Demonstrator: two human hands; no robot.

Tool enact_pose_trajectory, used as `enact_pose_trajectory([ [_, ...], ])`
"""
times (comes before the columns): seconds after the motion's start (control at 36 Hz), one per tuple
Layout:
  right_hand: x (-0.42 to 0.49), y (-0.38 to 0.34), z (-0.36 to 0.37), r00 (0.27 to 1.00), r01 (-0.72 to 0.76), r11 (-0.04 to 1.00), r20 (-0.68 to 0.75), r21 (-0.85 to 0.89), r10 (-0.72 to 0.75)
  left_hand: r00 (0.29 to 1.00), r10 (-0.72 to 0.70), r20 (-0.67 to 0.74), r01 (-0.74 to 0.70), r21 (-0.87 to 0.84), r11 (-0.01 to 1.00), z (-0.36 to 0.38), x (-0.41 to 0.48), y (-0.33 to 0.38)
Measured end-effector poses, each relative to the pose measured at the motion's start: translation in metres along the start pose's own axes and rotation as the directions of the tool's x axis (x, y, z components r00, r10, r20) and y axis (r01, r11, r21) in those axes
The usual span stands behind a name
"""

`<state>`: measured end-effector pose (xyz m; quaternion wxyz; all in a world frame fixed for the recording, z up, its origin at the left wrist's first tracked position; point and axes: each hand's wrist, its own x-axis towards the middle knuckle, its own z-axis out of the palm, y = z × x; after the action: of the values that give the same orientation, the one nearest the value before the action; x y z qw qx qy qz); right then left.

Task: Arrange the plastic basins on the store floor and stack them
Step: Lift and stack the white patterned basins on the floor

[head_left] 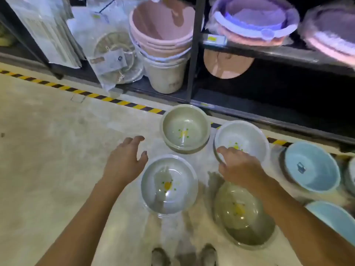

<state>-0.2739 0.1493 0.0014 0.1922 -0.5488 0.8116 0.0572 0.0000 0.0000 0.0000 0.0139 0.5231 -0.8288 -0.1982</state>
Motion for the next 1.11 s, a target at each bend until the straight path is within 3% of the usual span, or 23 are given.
enact_pose_trajectory([
  [0.06, 0.019, 0.002, 0.050, 0.999, 0.042, 0.999, -0.002, 0.011, -0.042, 0.998, -0.065, -0.004, 0.065, -0.045, 0.997, 0.050, 0.002, -0.022],
  [0.17, 0.064, 0.009, 0.154, 0.973, 0.025, 0.999, 0.230, 0.022, -0.030, 0.988, -0.131, 0.085, 0.137, -0.075, 0.988, 0.156, 0.003, -0.072],
  [0.36, 0.133, 0.026, 0.295, 0.953, -0.003, 0.996, 0.303, 0.090, -0.025, 0.968, -0.180, 0.177, 0.194, -0.067, 0.979, 0.295, 0.030, -0.156],
  [0.5, 0.168, 0.043, 0.368, 0.928, -0.020, 0.971, 0.366, 0.240, -0.072, 0.857, -0.326, 0.398, 0.327, 0.069, 0.943, 0.358, 0.035, -0.204],
  [0.61, 0.177, 0.052, 0.410, 0.902, -0.067, 0.911, 0.415, 0.406, -0.119, 0.768, -0.323, 0.552, 0.415, -0.045, 0.909, 0.383, 0.034, -0.218],
  [0.78, 0.175, 0.055, 0.446, 0.934, -0.088, 0.839, 0.337, 0.537, -0.118, 0.811, -0.298, 0.504, 0.441, -0.189, 0.877, 0.395, 0.028, -0.234],
  [0.94, 0.161, 0.067, 0.431, 0.985, -0.096, 0.735, 0.169, 0.672, -0.026, 0.903, -0.226, 0.366, 0.339, -0.281, 0.898, 0.390, 0.027, -0.226],
  [1.11, 0.109, 0.117, 0.379, 0.987, -0.112, 0.727, -0.011, 0.677, 0.162, 0.970, -0.035, 0.239, 0.101, -0.270, 0.958, 0.348, 0.059, -0.145],
])
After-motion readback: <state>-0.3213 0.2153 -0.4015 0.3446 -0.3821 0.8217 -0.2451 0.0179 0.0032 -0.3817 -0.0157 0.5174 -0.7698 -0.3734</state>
